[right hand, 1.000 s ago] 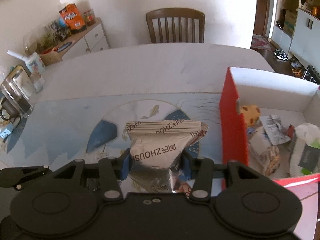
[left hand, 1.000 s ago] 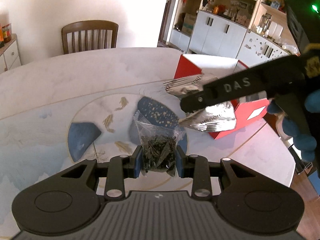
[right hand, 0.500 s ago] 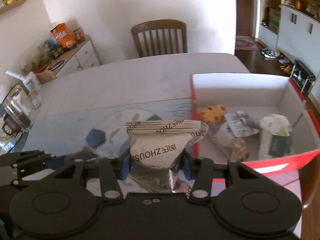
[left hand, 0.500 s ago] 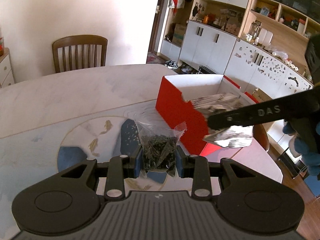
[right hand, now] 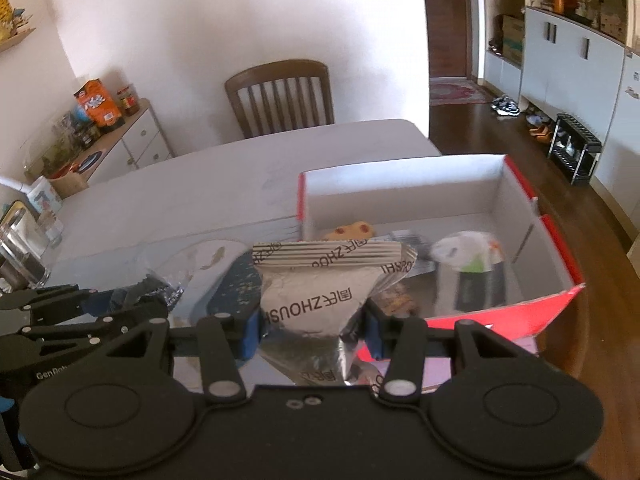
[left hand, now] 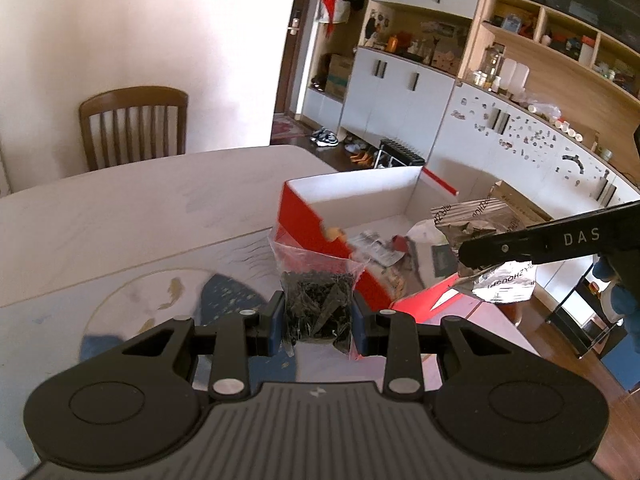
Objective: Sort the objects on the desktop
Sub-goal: 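Carry the clear bag and silver snack bag over into the red box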
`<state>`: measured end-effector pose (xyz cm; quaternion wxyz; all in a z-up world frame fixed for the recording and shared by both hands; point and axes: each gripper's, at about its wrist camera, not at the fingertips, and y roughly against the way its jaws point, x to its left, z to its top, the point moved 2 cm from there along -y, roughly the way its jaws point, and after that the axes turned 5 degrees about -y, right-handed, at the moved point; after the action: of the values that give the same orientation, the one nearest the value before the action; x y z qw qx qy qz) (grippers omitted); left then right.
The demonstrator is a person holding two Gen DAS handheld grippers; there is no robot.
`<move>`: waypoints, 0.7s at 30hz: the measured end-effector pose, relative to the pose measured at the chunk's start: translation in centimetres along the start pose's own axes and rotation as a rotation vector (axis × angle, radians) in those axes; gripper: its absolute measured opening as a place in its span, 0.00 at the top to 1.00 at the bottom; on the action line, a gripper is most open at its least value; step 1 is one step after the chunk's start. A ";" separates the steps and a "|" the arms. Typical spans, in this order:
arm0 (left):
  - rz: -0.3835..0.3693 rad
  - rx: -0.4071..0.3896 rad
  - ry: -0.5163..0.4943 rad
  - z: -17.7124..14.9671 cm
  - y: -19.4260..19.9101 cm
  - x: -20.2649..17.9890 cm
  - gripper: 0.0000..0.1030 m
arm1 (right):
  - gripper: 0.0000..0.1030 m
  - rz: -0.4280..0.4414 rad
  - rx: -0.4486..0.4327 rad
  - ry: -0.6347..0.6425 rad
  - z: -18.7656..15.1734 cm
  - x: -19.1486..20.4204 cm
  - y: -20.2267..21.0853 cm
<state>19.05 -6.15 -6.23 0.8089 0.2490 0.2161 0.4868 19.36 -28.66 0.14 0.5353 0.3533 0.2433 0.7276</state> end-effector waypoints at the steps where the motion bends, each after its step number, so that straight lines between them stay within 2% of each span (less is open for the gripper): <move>1: -0.005 0.000 -0.005 0.3 -0.4 -0.4 0.69 | 0.53 -0.004 -0.003 -0.003 0.1 -0.5 0.1; 11: -0.039 0.004 -0.046 3.6 -4.7 -3.8 0.69 | 0.53 -0.037 -0.011 -0.037 1.3 -5.5 0.3; 21: -0.029 0.042 -0.071 5.5 -9.3 -6.3 0.69 | 0.53 -0.032 0.008 -0.037 2.7 -9.6 -1.0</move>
<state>25.93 -16.56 -6.91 0.8176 0.2800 0.2008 0.4613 23.76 -37.50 -1.31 0.5497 0.3650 0.2419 0.7114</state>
